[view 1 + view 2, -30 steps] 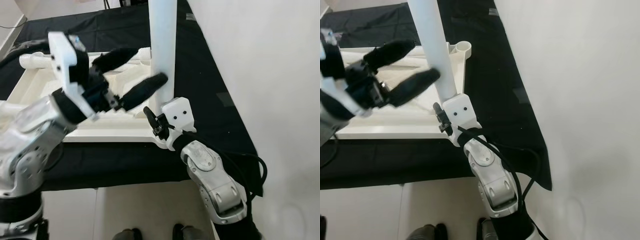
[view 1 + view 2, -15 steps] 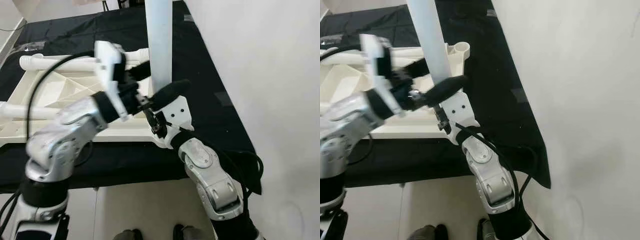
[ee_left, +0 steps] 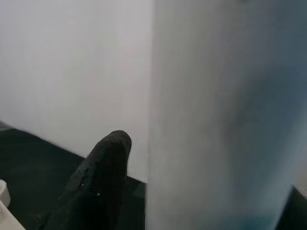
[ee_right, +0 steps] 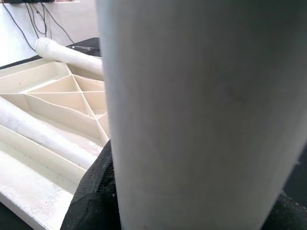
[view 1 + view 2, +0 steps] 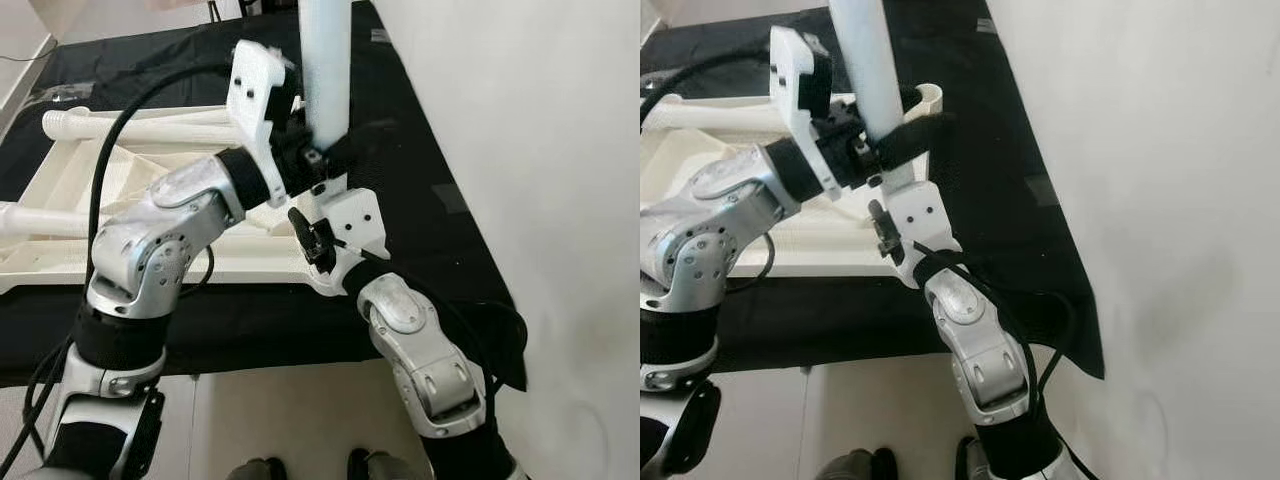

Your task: Building children table

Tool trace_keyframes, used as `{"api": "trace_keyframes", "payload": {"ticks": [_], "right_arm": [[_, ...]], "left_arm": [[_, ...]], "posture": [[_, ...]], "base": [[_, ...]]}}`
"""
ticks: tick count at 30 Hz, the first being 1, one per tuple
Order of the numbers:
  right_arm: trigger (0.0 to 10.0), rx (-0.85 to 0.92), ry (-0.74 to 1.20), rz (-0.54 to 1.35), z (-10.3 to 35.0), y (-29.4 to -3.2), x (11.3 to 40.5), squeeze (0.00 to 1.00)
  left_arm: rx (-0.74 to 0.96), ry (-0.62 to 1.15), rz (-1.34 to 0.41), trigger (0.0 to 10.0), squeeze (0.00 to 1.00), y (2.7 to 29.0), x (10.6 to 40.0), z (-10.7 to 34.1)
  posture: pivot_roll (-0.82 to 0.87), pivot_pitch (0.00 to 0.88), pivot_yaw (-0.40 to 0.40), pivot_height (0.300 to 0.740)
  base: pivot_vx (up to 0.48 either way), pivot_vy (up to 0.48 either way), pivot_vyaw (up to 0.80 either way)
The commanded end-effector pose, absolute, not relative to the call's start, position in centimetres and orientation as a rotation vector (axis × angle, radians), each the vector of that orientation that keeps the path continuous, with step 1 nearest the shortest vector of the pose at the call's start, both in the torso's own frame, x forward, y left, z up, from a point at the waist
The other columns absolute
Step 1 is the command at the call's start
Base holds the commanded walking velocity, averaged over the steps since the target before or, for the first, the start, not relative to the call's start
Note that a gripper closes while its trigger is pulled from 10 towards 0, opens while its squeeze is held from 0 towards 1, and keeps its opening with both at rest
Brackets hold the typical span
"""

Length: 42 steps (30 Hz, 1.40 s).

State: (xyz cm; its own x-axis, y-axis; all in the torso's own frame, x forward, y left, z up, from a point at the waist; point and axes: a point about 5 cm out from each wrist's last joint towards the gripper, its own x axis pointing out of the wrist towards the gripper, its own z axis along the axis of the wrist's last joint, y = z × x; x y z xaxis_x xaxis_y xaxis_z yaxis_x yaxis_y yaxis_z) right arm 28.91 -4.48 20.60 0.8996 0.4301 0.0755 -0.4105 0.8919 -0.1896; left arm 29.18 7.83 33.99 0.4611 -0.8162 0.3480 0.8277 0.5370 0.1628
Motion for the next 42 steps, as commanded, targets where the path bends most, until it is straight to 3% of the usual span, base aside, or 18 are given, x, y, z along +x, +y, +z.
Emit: {"api": "trace_keyframes", "payload": {"ticks": [1, 22, 23, 34, 35, 36, 37, 42], "right_arm": [[10.0, -0.215, 0.114, 0.474, 16.0, -4.0, 28.7, 0.0], [10.0, -0.229, 0.101, 0.483, 16.0, -4.5, 28.8, 0.0], [10.0, -0.205, 0.1, 0.507, 16.1, -4.5, 28.7, 1.0], [10.0, -0.224, 0.019, 0.607, 18.7, -6.4, 31.3, 1.0], [10.0, -0.215, -0.002, 0.65, 19.5, -6.9, 31.8, 0.45], [10.0, -0.215, -0.002, 0.65, 19.5, -6.9, 31.8, 0.45], [10.0, -0.215, -0.036, 0.707, 20.6, -7.5, 32.4, 0.0], [10.0, -0.287, -0.095, 0.86, 22.6, -8.6, 33.7, 0.0]], "left_arm": [[-0.028, -0.443, -1.018, 0.0, 0.0, 7.5, 29.0, 34.6], [-0.072, -0.454, -1.135, 0.0, 0.0, 5.8, 27.1, 33.5], [-0.076, -0.452, -1.144, 0.0, 0.0, 5.7, 26.9, 33.4], [-0.1, -0.447, -1.159, 0.0, 0.0, 5.3, 26.4, 33.0], [-0.101, -0.446, -1.156, 0.0, 0.0, 5.4, 26.4, 32.9], [-0.101, -0.446, -1.156, 0.0, 0.0, 5.4, 26.4, 32.9], [-0.104, -0.446, -1.155, 0.0, 0.0, 5.4, 26.4, 32.8], [-0.109, -0.444, -1.158, 0.0, 0.0, 5.4, 26.3, 32.7]], "posture": [[0.05, 0.203, 0.034, 0.74], [0.04, 0.202, 0.034, 0.74], [0.04, 0.201, 0.035, 0.74], [0.04, 0.195, 0.035, 0.74], [0.05, 0.193, 0.033, 0.74], [0.05, 0.193, 0.033, 0.74], [0.05, 0.193, 0.032, 0.74], [0.04, 0.19, 0.036, 0.74]], "base": [[0.0, 0.0, 0.0], [0.0, 0.0, 0.0], [0.0, 0.0, 0.0], [0.0, 0.0, 0.0], [0.0, 0.0, 0.0], [0.0, 0.0, 0.0], [0.0, 0.0, 0.0], [0.0, 0.0, 0.0]]}}
